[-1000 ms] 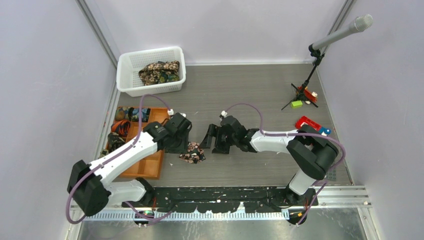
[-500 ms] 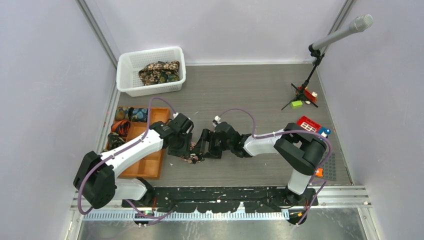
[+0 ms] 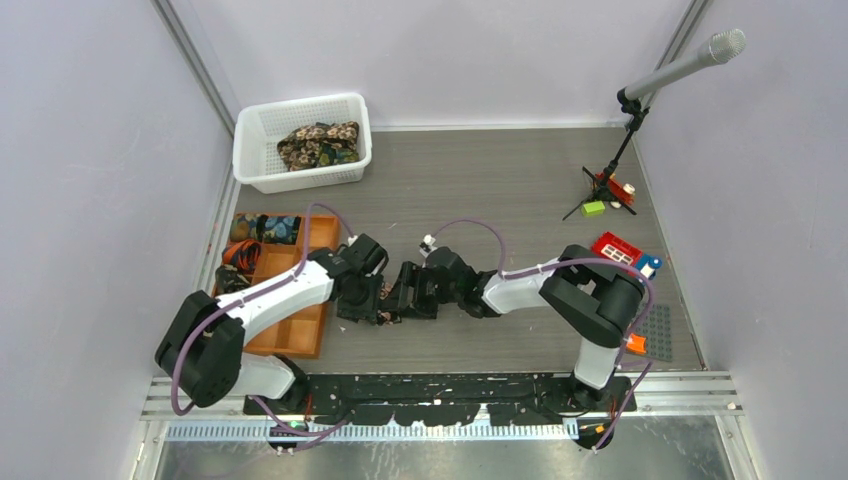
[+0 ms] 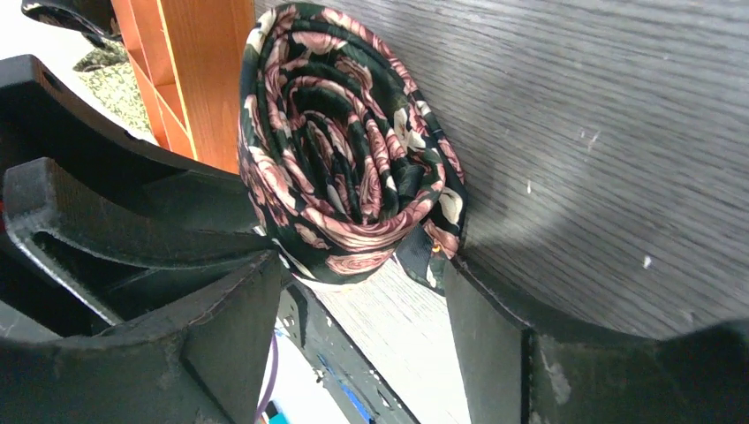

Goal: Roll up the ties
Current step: Roll the tie at the center of the board.

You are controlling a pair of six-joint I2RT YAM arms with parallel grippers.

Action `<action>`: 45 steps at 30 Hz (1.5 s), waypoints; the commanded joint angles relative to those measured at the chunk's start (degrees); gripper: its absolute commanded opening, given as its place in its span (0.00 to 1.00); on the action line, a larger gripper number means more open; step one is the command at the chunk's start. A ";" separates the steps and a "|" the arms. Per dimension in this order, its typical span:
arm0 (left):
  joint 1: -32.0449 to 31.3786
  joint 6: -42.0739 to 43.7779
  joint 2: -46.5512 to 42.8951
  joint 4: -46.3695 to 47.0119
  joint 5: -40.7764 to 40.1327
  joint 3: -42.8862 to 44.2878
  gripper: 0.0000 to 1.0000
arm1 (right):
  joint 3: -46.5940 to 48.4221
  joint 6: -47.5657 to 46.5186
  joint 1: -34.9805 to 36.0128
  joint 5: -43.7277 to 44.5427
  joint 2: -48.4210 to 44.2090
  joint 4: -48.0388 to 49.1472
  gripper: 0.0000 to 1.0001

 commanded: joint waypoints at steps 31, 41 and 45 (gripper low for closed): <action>0.58 -24.93 -21.11 -1.96 -9.68 -4.01 0.83 | 9.49 -18.70 -0.82 4.24 -11.84 -27.67 0.78; 1.17 -36.48 -21.62 6.48 -11.96 -9.76 0.87 | 24.57 -29.86 -9.14 -1.86 -1.23 -36.06 0.75; 1.66 -38.87 -21.49 11.62 -11.47 -13.10 0.86 | 30.18 -31.82 -9.16 -5.82 5.39 -37.50 0.68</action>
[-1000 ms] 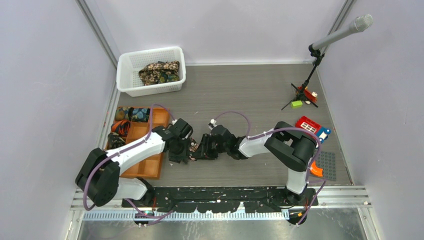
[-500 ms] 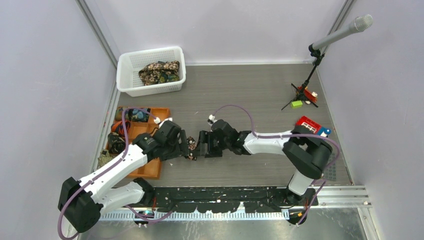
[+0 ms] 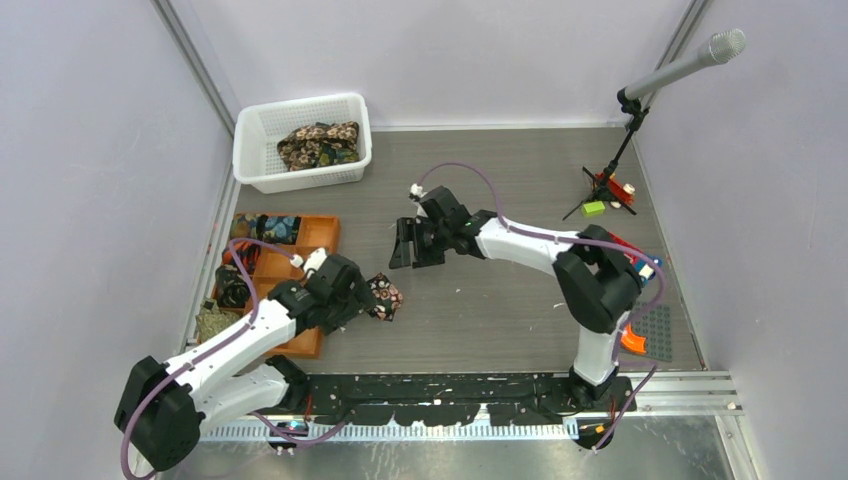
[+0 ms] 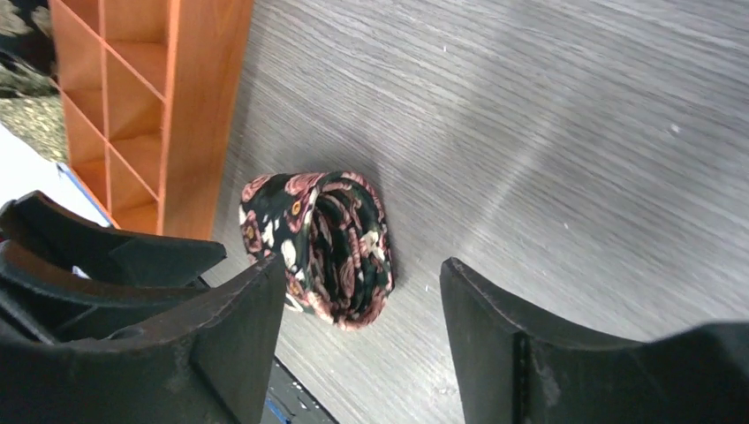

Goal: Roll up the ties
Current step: Roll the tie at the center of the board.

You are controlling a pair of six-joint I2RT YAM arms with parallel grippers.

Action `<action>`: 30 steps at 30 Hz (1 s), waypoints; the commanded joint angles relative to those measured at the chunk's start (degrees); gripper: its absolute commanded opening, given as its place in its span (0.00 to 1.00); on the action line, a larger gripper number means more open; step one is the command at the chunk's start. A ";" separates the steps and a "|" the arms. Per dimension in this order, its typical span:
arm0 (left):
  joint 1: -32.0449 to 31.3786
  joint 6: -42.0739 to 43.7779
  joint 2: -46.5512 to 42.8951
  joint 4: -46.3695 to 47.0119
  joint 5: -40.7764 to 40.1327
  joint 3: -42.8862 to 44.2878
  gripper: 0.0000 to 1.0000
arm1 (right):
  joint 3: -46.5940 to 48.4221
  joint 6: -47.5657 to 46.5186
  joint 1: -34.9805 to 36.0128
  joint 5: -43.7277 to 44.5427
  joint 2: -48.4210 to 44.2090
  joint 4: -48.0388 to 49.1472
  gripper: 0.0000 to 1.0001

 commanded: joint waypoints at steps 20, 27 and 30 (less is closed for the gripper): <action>0.78 -4.15 0.66 16.24 0.60 -5.98 0.74 | -5.81 11.77 2.56 -7.56 7.45 12.79 0.23; 0.83 1.87 -1.53 3.61 -0.78 0.53 0.83 | -7.19 19.30 5.24 -5.41 7.70 18.60 0.22; 0.85 2.64 -3.31 0.51 -1.33 1.11 0.84 | -7.54 21.91 6.20 -4.65 7.20 20.11 0.22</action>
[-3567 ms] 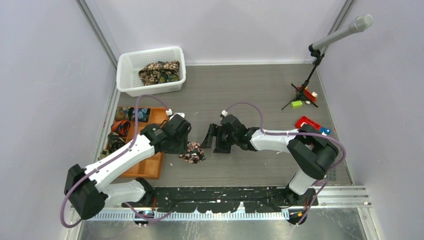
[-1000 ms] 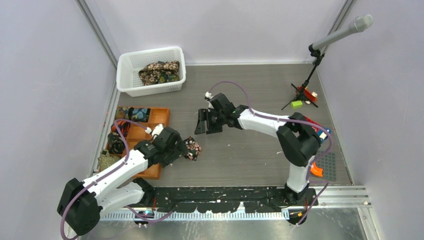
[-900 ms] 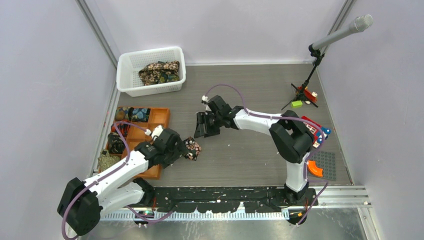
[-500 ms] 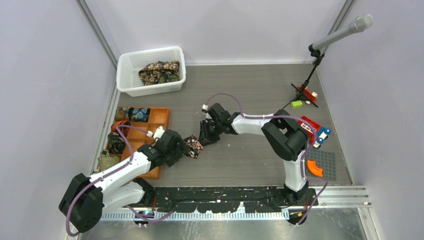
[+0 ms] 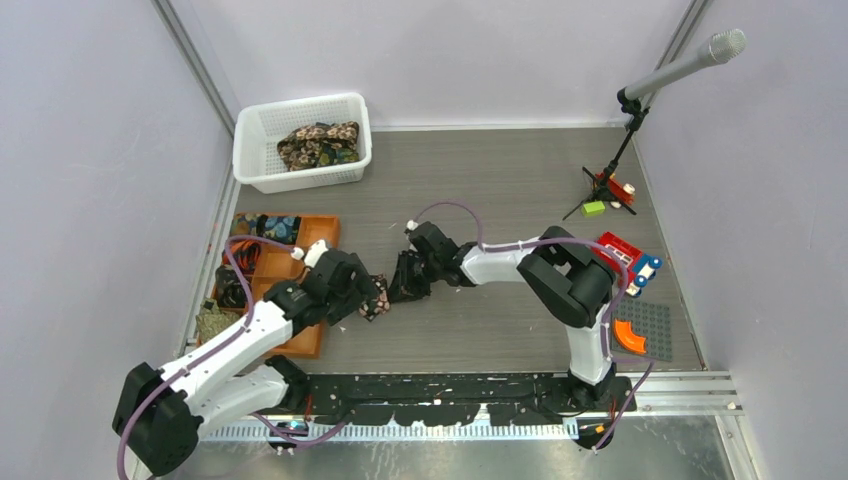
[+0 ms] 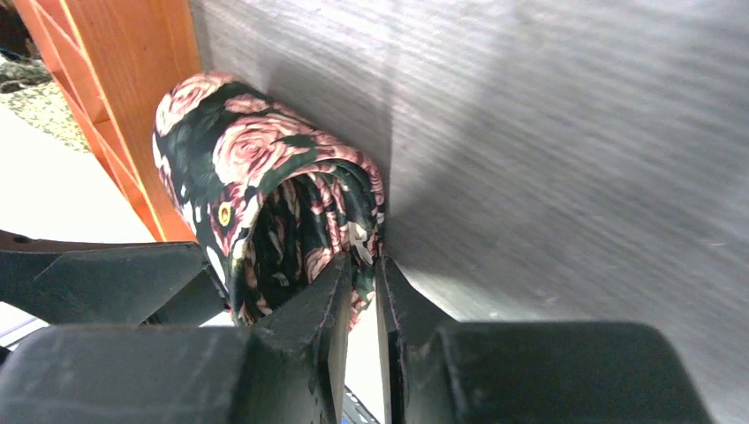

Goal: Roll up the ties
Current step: Roll the tie at the center of the board, then pick up the tie at the center of the board.

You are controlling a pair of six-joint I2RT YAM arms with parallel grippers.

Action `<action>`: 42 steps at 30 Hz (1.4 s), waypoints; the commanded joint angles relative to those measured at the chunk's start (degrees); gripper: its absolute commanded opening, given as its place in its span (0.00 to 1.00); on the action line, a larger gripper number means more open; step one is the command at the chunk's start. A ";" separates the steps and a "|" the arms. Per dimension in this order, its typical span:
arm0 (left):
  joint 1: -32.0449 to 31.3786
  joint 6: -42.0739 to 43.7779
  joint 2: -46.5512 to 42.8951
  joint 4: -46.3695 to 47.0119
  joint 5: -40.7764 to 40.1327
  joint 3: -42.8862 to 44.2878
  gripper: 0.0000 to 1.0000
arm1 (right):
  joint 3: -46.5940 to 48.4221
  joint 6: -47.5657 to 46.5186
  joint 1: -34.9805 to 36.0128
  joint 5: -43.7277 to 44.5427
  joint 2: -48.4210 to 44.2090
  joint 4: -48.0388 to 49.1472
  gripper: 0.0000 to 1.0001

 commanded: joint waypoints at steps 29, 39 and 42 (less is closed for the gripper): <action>0.32 -6.64 -16.02 -15.63 -2.59 -1.79 0.87 | 31.17 -21.67 -8.57 -19.67 10.11 -17.97 0.48; 0.30 -13.87 -18.06 -12.27 -0.07 -6.38 0.88 | 25.76 -18.69 -5.70 -22.31 12.52 -11.29 0.43; 0.32 -17.00 -18.84 -9.43 0.35 -8.55 0.90 | 19.07 -14.78 -5.68 -19.34 9.60 -7.01 0.40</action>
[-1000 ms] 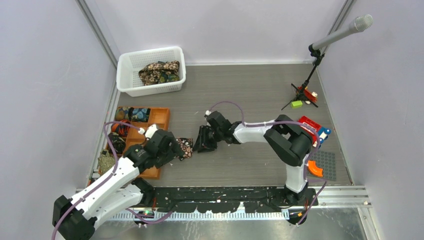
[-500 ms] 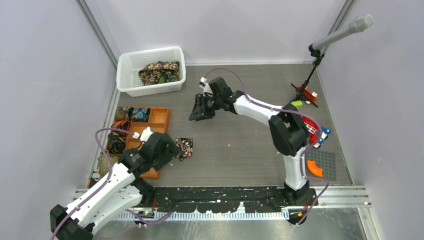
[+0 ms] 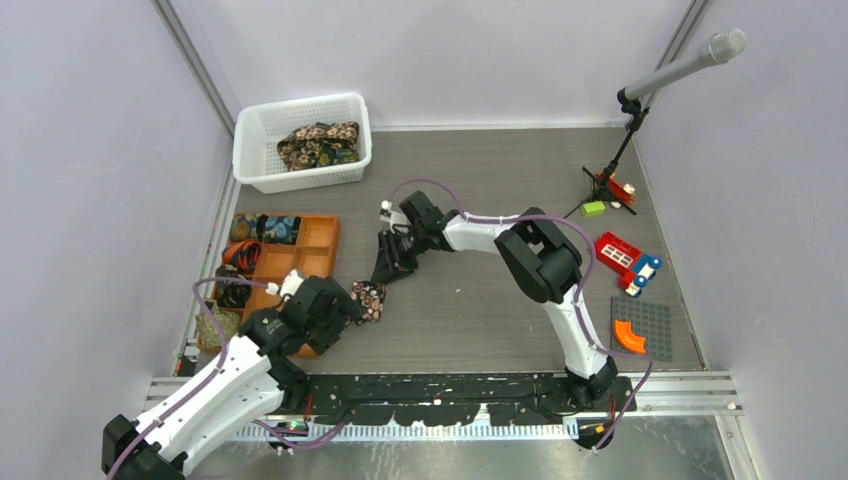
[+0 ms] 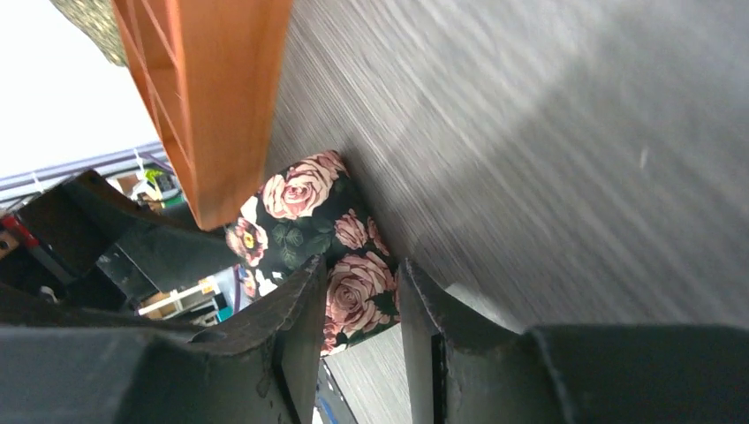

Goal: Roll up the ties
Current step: Pick up the tie at the center of the board.

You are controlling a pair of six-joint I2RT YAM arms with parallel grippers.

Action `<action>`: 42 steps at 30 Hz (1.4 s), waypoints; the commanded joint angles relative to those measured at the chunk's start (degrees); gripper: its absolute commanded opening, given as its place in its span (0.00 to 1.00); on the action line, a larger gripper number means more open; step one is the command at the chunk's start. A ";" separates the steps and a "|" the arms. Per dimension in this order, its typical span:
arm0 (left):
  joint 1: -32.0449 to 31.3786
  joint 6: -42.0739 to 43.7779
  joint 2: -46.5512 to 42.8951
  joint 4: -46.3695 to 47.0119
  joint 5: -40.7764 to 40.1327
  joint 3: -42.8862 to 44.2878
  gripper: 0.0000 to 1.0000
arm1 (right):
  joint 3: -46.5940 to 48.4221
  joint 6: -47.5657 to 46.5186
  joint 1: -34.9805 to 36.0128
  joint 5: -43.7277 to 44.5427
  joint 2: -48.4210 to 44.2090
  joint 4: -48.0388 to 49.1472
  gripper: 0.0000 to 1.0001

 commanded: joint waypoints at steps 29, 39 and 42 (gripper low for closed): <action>0.28 -15.65 0.97 3.59 -11.08 -2.45 0.88 | -4.72 1.38 0.70 10.30 -7.66 0.22 0.46; 5.04 11.50 16.96 -5.24 -18.04 17.60 0.75 | -25.68 12.70 2.08 31.74 -22.25 2.39 0.40; 8.44 19.56 23.78 -3.80 -10.74 19.81 0.74 | -27.90 14.02 5.65 34.14 -23.78 3.61 0.44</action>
